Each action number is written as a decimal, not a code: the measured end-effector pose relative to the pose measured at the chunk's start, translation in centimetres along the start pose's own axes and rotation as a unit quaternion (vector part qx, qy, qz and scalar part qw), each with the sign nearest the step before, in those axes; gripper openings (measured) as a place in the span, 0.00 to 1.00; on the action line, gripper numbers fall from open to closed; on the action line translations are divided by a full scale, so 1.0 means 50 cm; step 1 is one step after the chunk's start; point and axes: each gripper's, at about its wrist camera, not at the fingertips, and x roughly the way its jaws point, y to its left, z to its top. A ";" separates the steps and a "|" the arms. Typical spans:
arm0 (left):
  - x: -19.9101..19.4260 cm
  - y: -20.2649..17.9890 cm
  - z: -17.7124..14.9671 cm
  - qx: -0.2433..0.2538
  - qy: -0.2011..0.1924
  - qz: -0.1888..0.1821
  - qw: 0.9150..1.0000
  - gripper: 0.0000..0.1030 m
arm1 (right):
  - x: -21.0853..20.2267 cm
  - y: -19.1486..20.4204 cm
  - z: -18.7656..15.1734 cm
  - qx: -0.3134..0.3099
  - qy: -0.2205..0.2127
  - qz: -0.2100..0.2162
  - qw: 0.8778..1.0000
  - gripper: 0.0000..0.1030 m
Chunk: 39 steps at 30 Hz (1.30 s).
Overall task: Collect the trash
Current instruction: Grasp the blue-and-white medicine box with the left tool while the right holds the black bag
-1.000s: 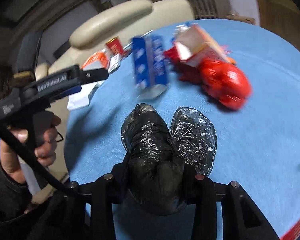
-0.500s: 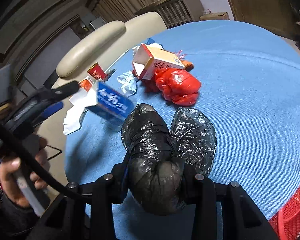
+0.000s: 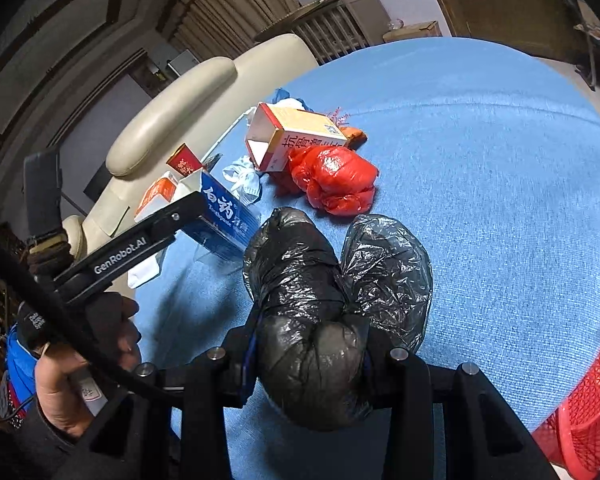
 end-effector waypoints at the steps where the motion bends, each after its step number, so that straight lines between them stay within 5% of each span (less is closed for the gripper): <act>1: 0.000 0.000 0.000 0.003 -0.001 -0.001 1.000 0.99 | 0.000 0.001 0.000 0.000 -0.001 0.000 1.000 0.41; 6: -0.024 0.014 0.000 -0.015 -0.006 -0.033 0.999 0.98 | -0.001 0.001 -0.002 0.000 -0.002 -0.002 1.000 0.41; 16: 0.007 -0.019 -0.002 0.023 0.002 -0.008 1.000 0.98 | -0.003 0.003 -0.002 0.006 -0.005 -0.003 1.000 0.41; 17: 0.010 -0.017 -0.002 0.023 0.001 -0.015 1.000 0.88 | -0.003 0.002 -0.002 0.006 -0.005 -0.003 1.000 0.41; 18: 0.015 -0.013 -0.002 0.024 0.007 -0.026 0.999 0.56 | -0.003 0.002 -0.003 0.007 -0.005 -0.003 1.000 0.41; 19: 0.021 -0.008 -0.001 0.020 0.017 -0.038 0.999 0.40 | -0.003 0.002 -0.002 0.007 -0.005 -0.003 1.000 0.41; 25: 0.001 0.057 0.017 -0.044 0.005 -0.083 0.996 0.39 | -0.004 0.003 -0.001 0.008 -0.008 -0.006 1.000 0.41; 39: -0.087 0.113 0.064 -0.067 -0.063 -0.082 0.992 0.39 | -0.015 0.006 -0.001 0.015 -0.017 -0.009 1.000 0.41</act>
